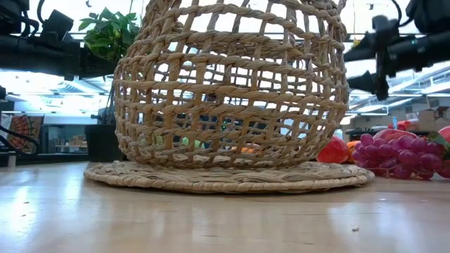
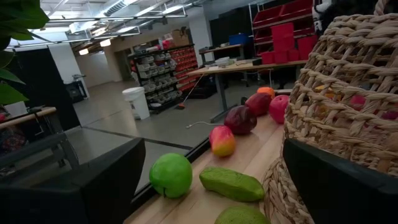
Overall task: Build produce basket
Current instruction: Put the bell pepper into the woven basket
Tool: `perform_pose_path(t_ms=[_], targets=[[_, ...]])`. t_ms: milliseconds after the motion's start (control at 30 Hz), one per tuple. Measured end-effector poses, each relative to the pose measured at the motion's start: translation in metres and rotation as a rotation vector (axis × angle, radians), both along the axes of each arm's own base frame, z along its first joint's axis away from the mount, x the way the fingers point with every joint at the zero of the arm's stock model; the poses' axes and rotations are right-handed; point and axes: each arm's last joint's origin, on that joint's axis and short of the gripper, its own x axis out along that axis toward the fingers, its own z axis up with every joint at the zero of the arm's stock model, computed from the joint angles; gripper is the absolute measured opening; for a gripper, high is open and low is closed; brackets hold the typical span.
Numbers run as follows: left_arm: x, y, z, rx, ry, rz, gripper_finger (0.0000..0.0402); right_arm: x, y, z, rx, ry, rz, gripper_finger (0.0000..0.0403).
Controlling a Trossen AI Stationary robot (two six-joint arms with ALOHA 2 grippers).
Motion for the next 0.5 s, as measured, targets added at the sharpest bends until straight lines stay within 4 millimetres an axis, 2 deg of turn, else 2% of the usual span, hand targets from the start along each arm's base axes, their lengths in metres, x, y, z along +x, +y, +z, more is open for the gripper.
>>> perform_pose_path(t_ms=[300,500], targets=[[0.000,0.000,0.000,0.000,0.000,0.000,0.0388,0.000,0.004,0.035,-0.132,-0.275,0.133,0.0307],[0.000,0.000,0.000,0.000,0.000,0.000,0.0388,-0.004,0.008,0.051,-0.214,-0.432,0.196,0.0307]])
